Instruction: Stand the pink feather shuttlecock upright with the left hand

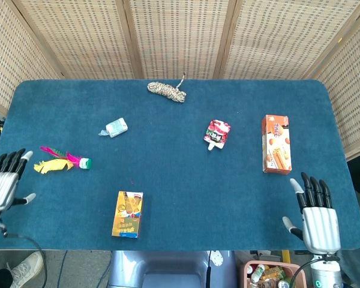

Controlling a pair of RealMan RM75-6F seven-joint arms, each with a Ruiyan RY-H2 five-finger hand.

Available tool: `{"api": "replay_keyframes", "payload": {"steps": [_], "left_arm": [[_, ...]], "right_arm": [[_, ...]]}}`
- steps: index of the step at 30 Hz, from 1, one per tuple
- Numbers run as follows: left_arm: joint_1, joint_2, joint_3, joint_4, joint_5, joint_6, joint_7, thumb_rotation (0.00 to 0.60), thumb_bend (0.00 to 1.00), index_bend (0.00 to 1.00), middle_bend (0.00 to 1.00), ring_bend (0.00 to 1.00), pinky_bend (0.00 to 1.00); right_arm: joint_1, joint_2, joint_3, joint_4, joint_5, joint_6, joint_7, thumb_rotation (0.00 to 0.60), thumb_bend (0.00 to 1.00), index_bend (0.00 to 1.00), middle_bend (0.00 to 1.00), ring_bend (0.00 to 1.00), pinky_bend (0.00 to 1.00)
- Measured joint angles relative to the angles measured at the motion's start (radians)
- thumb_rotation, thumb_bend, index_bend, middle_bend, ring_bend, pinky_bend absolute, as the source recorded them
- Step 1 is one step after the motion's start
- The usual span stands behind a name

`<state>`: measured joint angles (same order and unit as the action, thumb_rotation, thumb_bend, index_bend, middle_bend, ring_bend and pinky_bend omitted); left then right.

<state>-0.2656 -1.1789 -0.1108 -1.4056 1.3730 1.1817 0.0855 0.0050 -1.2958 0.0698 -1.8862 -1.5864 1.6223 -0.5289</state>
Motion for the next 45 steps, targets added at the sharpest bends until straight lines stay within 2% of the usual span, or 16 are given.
{"api": "replay_keyframes", "payload": {"steps": [2,8,10,18,24,29,34,45], "left_arm": [[-0.036,-0.02,-0.01,0.059,-0.015,-0.057,-0.008,0.6,0.15,0.03,0.0,0.0,0.0],[-0.139,-0.118,-0.044,0.285,-0.048,-0.162,-0.038,0.6,0.15,0.29,0.0,0.0,0.0],[-0.175,-0.154,-0.052,0.36,-0.056,-0.201,-0.05,0.6,0.15,0.34,0.0,0.0,0.0],[-0.287,-0.255,-0.052,0.578,-0.063,-0.366,-0.105,0.6,0.23,0.39,0.0,0.0,0.0],[-0.341,-0.328,-0.036,0.726,-0.046,-0.433,-0.179,0.6,0.25,0.42,0.0,0.0,0.0],[-0.371,-0.37,-0.022,0.797,-0.034,-0.474,-0.213,0.6,0.26,0.44,0.0,0.0,0.0],[-0.391,-0.402,-0.011,0.839,-0.026,-0.495,-0.234,0.6,0.3,0.52,0.0,0.0,0.0],[-0.398,-0.417,-0.013,0.853,-0.039,-0.491,-0.2,0.6,0.42,0.68,0.0,0.0,0.0]], "right_arm": [[0.0,-0.002,0.004,0.006,0.011,-0.003,0.001,0.6,0.0,0.0,0.0,0.0,0.0],[0.005,-0.014,0.013,0.033,0.037,-0.017,0.004,0.6,0.0,0.0,0.0,0.0,0.0],[0.007,-0.018,0.017,0.041,0.048,-0.021,0.003,0.6,0.0,0.0,0.0,0.0,0.0],[0.013,-0.032,0.024,0.064,0.075,-0.036,-0.011,0.6,0.0,0.0,0.0,0.0,0.0],[0.019,-0.043,0.026,0.079,0.09,-0.045,-0.017,0.6,0.0,0.0,0.0,0.0,0.0],[0.02,-0.045,0.026,0.088,0.096,-0.047,-0.01,0.6,0.0,0.0,0.0,0.0,0.0],[0.02,-0.043,0.025,0.092,0.098,-0.045,0.0,0.6,0.0,0.0,0.0,0.0,0.0],[0.019,-0.035,0.024,0.097,0.102,-0.044,0.023,0.6,0.0,0.0,0.0,0.0,0.0]]}}
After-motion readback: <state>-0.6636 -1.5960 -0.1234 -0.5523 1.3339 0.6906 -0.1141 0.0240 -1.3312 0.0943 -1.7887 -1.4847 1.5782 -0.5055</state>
